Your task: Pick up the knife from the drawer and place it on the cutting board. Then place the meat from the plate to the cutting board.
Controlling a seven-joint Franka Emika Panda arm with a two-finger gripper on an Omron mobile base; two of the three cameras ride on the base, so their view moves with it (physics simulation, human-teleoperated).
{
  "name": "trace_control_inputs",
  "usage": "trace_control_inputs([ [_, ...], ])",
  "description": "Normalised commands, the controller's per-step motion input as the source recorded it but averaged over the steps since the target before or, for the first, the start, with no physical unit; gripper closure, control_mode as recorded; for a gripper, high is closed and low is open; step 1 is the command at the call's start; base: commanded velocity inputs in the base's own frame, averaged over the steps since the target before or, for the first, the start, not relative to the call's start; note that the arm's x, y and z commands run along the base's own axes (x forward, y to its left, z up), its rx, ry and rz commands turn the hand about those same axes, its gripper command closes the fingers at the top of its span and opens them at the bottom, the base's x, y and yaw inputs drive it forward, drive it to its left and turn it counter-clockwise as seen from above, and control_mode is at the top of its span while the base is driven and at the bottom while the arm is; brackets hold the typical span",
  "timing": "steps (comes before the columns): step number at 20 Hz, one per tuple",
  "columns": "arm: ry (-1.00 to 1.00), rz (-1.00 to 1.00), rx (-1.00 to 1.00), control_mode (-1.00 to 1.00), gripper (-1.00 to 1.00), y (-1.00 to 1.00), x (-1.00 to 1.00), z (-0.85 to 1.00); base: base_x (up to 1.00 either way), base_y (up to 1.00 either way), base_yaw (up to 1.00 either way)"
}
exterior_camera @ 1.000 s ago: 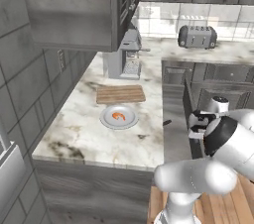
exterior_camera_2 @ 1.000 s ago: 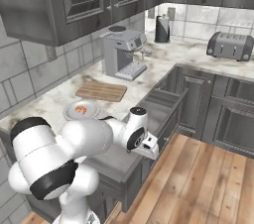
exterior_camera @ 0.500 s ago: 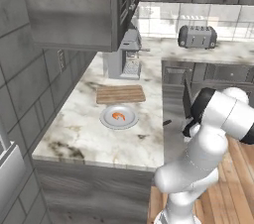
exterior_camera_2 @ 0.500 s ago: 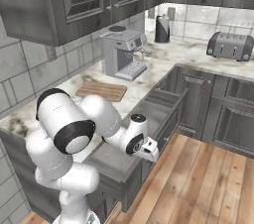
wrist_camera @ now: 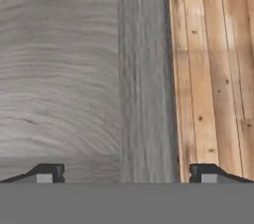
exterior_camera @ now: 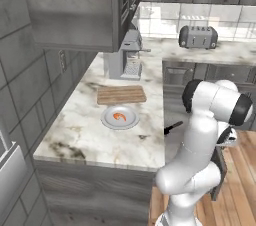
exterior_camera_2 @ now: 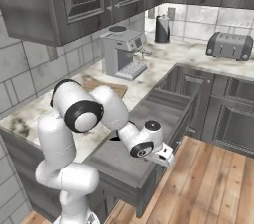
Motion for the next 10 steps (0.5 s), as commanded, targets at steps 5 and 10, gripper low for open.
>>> trace_control_inputs([
  [5, -0.03, 0.0, 0.04, -1.0, -1.0, -0.83, 0.05, -0.24, 0.0, 0.0, 0.0],
  [10, 0.0, 0.0, 0.07, -1.0, -1.0, -0.58, 0.12, -0.02, 0.0, 0.0, 0.0],
])
